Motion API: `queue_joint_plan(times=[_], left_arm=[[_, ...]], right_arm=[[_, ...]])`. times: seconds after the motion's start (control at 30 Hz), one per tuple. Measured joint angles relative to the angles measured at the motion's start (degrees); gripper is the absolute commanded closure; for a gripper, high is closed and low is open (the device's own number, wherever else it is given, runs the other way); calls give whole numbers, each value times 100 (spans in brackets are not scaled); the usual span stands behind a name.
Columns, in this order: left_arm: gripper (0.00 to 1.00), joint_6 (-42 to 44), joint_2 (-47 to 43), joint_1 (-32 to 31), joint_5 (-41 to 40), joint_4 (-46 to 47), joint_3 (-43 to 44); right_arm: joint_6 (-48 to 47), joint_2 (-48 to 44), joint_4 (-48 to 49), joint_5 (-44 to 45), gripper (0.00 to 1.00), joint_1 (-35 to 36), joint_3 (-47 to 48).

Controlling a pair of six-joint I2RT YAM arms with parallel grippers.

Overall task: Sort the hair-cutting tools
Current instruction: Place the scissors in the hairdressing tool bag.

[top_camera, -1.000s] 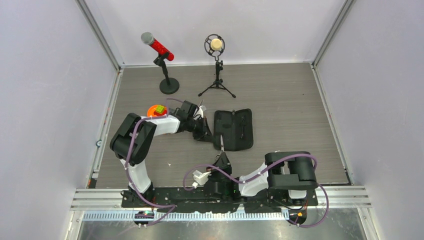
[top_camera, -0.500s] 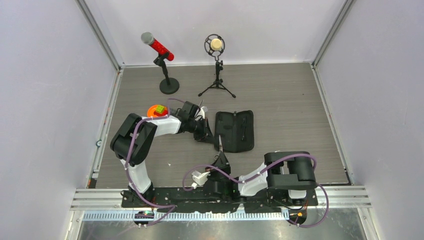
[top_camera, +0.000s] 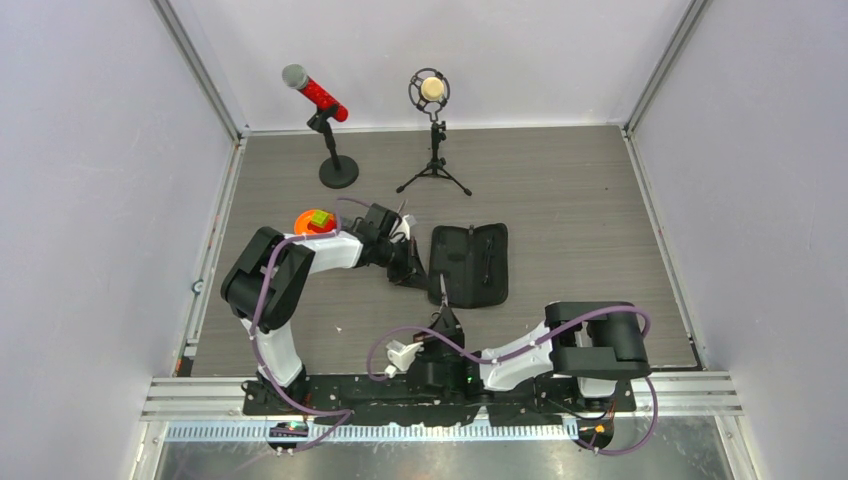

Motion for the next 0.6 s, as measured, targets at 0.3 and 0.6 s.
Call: queue_joint_plan(times=[0.3,0.6], left_arm=[[100,2,0,-20,-83,-105,4],[100,-2,0,-20,-146,-170,46]], right_arm=[[138,-229,-446,-240,95,76,0],[415,-402,-789,-299,95,144,0]])
